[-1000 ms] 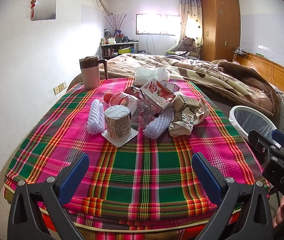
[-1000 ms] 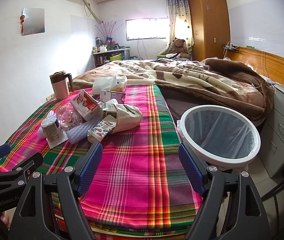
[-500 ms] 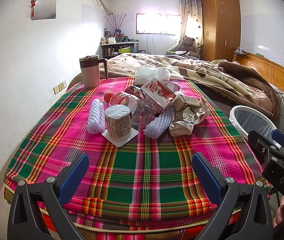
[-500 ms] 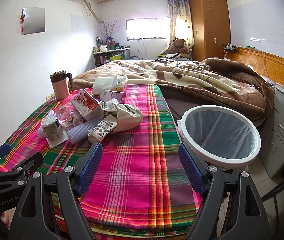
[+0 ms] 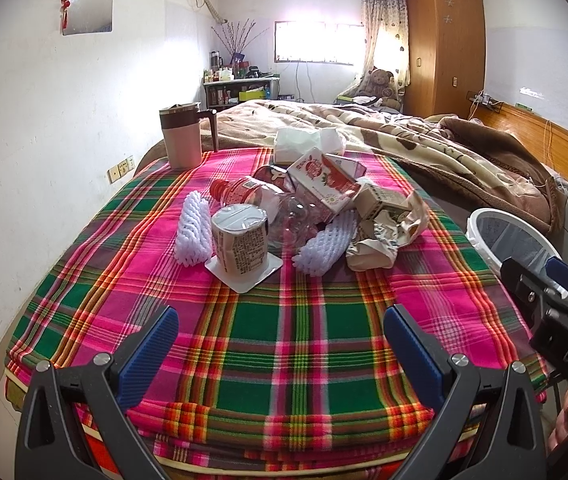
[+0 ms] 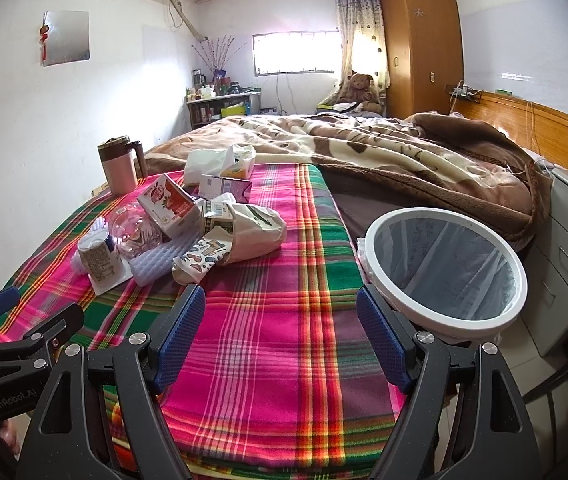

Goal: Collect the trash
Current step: 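Grasp the white-lidded can with the left tool while the right tool grasps a white wrapper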

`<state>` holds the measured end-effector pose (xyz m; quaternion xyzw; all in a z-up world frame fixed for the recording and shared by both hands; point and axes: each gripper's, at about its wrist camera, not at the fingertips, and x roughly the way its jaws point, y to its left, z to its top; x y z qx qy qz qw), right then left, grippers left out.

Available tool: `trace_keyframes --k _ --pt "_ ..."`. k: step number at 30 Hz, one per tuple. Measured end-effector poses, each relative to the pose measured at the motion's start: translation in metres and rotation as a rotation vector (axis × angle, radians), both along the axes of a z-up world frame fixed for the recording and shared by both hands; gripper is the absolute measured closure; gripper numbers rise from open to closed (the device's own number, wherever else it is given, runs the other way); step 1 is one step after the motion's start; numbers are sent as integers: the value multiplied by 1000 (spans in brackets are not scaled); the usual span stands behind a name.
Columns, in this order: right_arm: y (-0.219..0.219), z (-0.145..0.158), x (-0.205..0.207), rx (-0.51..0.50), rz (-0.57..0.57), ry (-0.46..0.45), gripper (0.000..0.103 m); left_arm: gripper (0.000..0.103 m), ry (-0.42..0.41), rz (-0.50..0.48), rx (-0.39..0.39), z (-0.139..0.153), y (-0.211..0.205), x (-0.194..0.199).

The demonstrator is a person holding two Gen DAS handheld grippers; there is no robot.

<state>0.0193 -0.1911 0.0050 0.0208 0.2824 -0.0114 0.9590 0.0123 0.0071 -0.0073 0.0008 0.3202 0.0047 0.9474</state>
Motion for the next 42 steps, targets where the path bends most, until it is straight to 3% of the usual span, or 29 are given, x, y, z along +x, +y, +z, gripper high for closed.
trace_keyframes --k 17,30,38,40,42 --pt "8 -13 69 45 -2 68 23 0 83 24 -147 -16 56 54" --pt "16 -24 107 93 -8 131 24 4 125 39 -180 -26 66 96" --pt "5 -27 111 120 -64 155 40 18 132 31 -186 -29 66 106" --pt "5 -27 111 115 -58 157 55 19 129 22 -180 -28 63 110" --pt "4 -30 112 117 -57 172 61 25 138 8 -185 -29 61 113"
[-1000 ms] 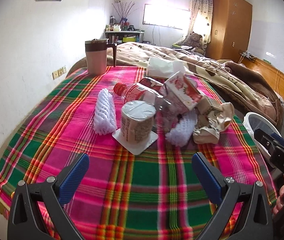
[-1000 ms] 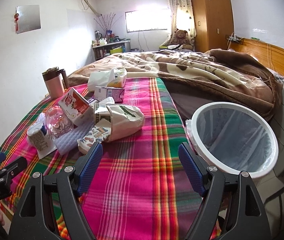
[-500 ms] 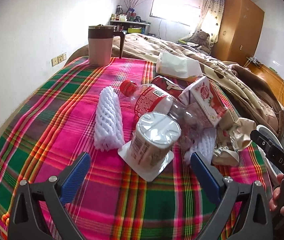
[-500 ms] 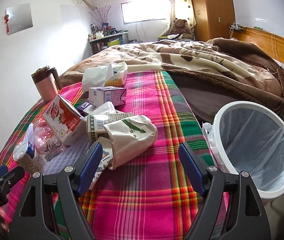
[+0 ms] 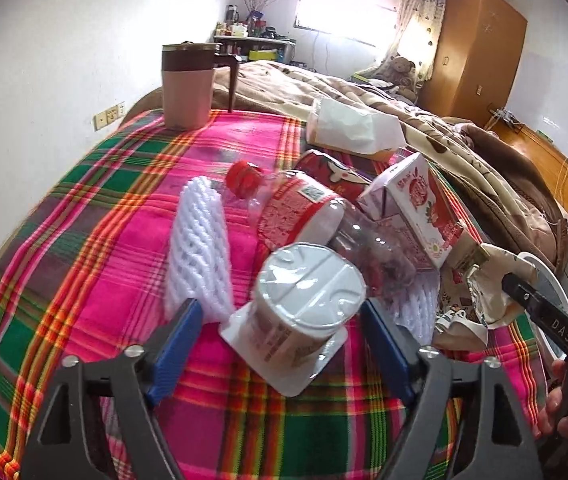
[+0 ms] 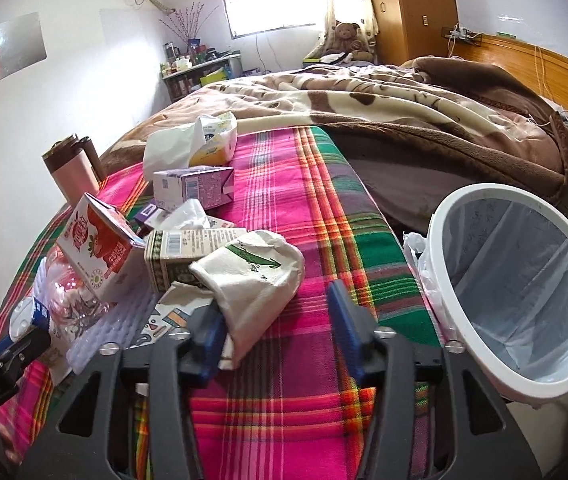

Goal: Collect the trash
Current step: 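Grasp the white-lidded can with the left tool while the right tool grasps a white wrapper, then carry both items over the white wastebasket and open both tools to drop them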

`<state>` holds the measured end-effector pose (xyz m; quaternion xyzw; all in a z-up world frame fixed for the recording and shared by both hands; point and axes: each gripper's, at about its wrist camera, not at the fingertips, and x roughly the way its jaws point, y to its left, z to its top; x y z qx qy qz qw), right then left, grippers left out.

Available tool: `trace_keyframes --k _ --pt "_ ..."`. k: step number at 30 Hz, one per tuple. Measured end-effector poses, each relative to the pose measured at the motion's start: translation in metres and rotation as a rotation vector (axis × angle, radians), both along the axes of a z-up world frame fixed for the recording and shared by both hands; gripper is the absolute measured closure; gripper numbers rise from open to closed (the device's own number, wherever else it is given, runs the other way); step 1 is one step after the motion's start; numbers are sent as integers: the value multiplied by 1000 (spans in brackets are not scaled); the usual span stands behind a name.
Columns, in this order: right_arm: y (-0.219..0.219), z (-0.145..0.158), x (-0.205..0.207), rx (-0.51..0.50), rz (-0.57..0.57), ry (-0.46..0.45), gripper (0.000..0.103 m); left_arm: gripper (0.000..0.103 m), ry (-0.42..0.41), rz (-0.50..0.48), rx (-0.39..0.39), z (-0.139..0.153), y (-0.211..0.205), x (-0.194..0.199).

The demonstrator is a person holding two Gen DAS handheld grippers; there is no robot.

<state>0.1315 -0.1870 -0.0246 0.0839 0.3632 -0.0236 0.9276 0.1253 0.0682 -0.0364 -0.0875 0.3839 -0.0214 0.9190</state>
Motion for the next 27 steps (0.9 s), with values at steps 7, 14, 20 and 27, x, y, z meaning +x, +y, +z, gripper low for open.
trace_keyframes --k 7,14,20,27 --pt "-5 -1 0 10 4 -1 88 45 21 -25 -27 -3 -4 4" --pt "-10 2 -5 18 1 -26 92 45 8 -19 -38 0 -3 0" --pt "-15 6 -12 -13 -10 -54 92 45 -21 -12 -25 8 -2 -12" --pt "-27 15 -23 -6 -22 -101 92 45 -59 -6 -11 24 -2 -29"
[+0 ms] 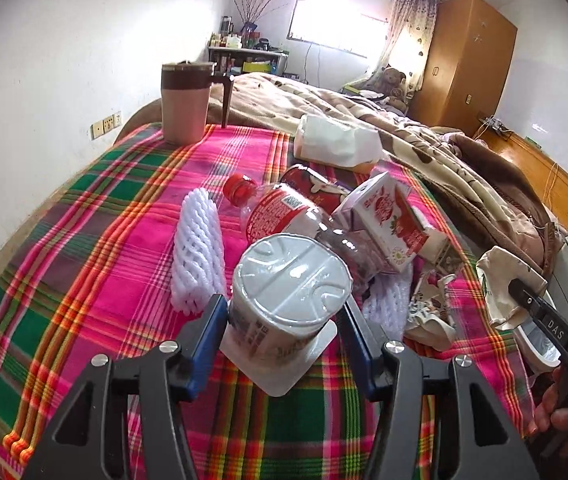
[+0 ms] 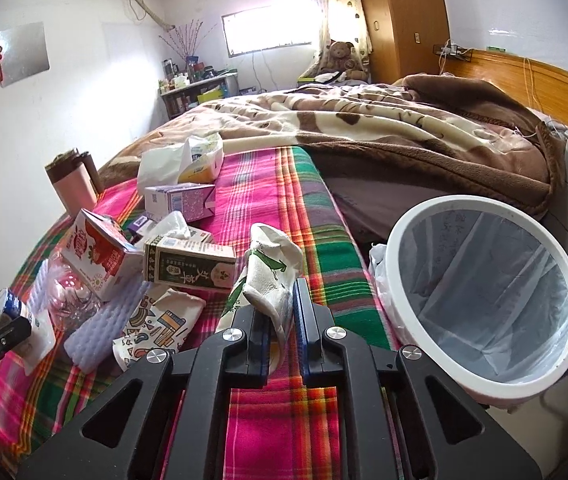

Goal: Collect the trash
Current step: 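Carry both items over the white wastebasket and open both tools to drop them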

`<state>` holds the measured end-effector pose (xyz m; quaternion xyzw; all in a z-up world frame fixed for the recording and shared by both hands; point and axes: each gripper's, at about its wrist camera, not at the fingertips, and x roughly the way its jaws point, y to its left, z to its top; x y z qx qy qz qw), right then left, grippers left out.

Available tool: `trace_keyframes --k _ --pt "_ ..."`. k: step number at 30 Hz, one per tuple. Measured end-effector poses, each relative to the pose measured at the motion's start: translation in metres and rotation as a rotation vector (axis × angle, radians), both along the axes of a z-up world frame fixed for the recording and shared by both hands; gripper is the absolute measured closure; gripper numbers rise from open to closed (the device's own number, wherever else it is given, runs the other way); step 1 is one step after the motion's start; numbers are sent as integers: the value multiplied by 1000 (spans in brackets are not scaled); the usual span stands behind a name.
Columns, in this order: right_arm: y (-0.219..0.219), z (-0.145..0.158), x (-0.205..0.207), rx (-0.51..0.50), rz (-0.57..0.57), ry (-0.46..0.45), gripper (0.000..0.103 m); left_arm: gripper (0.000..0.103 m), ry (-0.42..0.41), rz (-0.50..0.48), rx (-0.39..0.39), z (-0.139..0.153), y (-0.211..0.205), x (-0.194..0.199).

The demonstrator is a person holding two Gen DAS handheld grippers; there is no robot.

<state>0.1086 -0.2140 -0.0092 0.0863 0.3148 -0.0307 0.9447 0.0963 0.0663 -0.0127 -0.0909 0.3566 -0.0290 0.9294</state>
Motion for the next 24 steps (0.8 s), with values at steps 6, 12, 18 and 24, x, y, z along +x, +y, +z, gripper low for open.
trace_keyframes --k 6,12,18,24 --pt "-13 19 -11 22 11 -49 92 45 -47 -36 -8 21 -15 -7" --pt "-31 33 -19 27 1 -90 92 45 -85 -130 -20 38 -50 1" --pt "-62 36 -26 16 -60 -98 92 45 -102 -252 -33 47 -101 16" --pt "-91 35 -31 18 -121 -90 92 45 -112 -379 -45 50 -156 28"
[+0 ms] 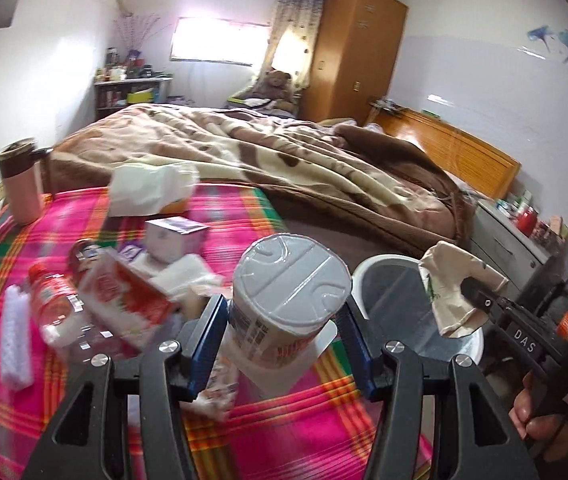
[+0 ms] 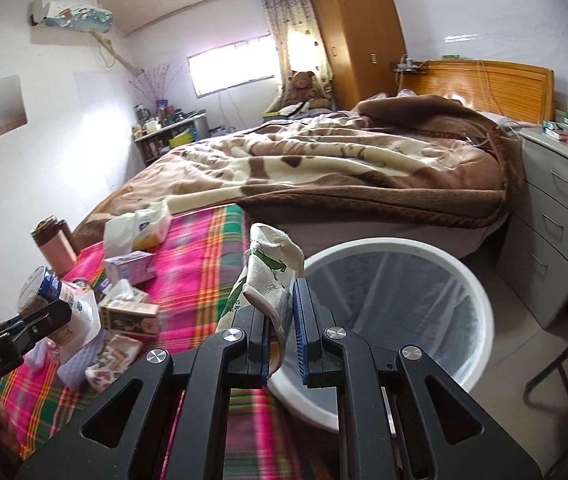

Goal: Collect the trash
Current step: 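Carry both items over the white wastebasket and open both tools to drop them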

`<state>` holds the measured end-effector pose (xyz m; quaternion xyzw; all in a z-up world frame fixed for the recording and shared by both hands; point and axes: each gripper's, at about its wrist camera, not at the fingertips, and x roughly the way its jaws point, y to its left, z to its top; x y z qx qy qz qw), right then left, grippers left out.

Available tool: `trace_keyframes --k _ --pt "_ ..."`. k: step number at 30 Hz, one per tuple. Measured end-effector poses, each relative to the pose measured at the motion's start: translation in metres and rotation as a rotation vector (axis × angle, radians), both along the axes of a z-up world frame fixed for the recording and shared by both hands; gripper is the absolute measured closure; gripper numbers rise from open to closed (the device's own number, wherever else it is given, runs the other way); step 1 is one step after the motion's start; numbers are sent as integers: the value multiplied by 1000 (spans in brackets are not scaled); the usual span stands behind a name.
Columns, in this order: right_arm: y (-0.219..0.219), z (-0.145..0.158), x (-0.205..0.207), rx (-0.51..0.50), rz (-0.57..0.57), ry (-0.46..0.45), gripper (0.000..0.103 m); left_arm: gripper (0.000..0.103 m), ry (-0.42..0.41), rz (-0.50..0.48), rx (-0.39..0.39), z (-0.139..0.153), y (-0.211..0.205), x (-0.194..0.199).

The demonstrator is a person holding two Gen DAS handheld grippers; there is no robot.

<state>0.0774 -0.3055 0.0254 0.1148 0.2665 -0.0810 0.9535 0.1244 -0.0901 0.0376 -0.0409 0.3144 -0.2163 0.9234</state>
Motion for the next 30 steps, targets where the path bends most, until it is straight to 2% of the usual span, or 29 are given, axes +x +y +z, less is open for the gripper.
trace_keyframes --k 9,17,27,28,30 --pt "-32 -12 -2 -16 -69 40 92 45 19 -145 6 -4 -74 12" --pt "-54 -26 2 -30 -96 106 92 45 53 -246 36 -16 -123 14" --pt "-75 -43 4 -25 -133 182 91 44 115 -311 77 -34 -165 22" --pt "-76 -44 3 -24 -134 185 90 44 126 -320 70 -36 -166 24" --pt "-77 -44 3 -27 -142 199 89 33 131 -327 67 -37 -167 24"
